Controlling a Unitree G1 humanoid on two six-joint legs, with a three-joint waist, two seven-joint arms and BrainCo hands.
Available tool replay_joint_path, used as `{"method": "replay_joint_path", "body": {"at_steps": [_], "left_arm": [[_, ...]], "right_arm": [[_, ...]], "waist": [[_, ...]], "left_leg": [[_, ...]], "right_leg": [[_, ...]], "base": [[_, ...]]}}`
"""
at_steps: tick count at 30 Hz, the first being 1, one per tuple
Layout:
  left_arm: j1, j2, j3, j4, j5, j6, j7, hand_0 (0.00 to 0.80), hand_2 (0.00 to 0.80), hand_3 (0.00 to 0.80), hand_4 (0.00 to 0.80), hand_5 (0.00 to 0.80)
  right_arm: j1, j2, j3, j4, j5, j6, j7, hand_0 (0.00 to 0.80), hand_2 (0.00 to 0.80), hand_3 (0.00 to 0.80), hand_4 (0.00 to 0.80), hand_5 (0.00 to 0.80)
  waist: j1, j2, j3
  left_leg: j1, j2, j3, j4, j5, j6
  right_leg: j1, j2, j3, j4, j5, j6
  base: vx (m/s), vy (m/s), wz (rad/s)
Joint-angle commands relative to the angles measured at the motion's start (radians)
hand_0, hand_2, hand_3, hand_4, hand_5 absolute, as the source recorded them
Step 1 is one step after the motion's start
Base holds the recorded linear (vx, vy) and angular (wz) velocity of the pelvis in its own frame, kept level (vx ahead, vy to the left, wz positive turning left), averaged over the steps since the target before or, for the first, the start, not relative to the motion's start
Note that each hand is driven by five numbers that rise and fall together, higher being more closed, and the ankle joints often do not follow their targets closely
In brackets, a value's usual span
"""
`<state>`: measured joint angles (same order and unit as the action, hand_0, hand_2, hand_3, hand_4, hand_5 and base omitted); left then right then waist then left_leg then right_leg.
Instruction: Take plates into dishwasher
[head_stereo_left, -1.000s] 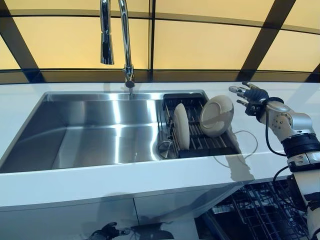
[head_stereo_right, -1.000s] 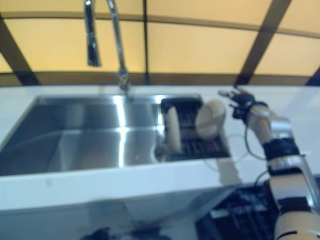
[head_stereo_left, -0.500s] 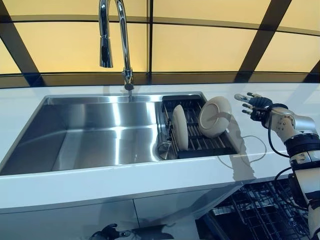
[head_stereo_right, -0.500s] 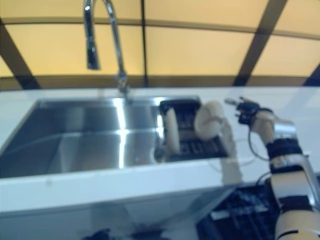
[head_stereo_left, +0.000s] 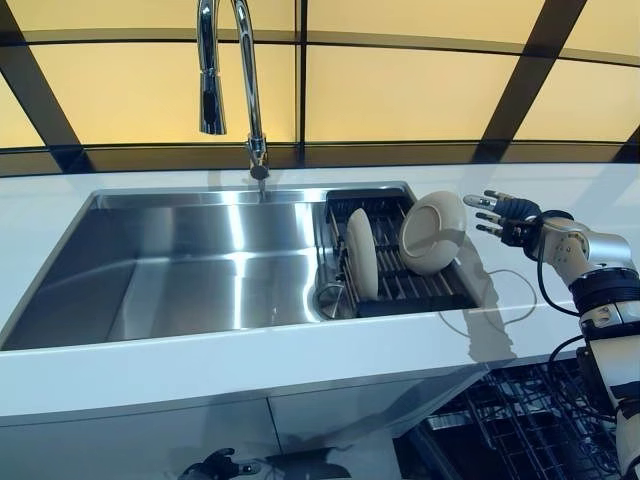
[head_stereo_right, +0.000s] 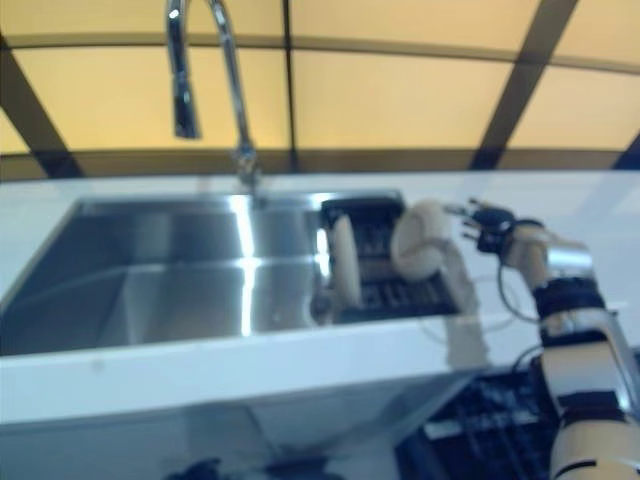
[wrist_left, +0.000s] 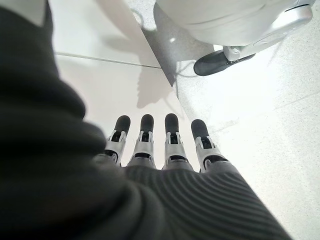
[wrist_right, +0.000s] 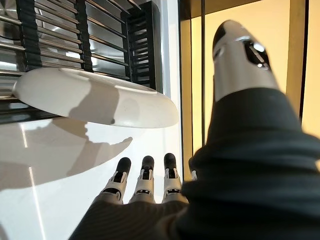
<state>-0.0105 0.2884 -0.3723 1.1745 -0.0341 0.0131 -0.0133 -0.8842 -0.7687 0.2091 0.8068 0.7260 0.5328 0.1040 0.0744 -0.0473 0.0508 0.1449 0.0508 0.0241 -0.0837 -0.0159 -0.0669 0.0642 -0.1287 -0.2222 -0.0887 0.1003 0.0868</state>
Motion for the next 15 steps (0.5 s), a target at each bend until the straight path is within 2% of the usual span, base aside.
{"method": "replay_joint_path", "body": {"at_steps": [1, 15], "left_arm": [[-0.048, 0.036, -0.057, 0.034, 0.002, -0.016, -0.004, 0.0, 0.0, 0.0, 0.0, 0.0], [-0.045, 0.041, -0.061, 0.045, 0.009, -0.017, -0.006, 0.0, 0.0, 0.0, 0.0, 0.0]], "right_arm": [[-0.125, -0.043, 0.065, 0.054, -0.01, -0.03, 0.014, 0.0, 0.0, 0.0, 0.0, 0.0], [-0.128, -0.014, 0.057, 0.102, -0.017, -0.03, -0.009, 0.0, 0.0, 0.0, 0.0, 0.0]], "waist": [[0.04, -0.061, -0.008], [0.045, -0.051, -0.007]], "left_leg": [[-0.016, -0.056, 0.068, 0.003, 0.002, 0.044], [-0.014, -0.054, 0.068, 0.004, 0.004, 0.042]], "right_leg": [[0.057, 0.005, 0.025, 0.02, -0.045, 0.009], [0.062, 0.011, 0.022, 0.015, -0.048, 0.003]], "base": [[0.0, 0.0, 0.0], [0.01, -0.015, 0.0]]}}
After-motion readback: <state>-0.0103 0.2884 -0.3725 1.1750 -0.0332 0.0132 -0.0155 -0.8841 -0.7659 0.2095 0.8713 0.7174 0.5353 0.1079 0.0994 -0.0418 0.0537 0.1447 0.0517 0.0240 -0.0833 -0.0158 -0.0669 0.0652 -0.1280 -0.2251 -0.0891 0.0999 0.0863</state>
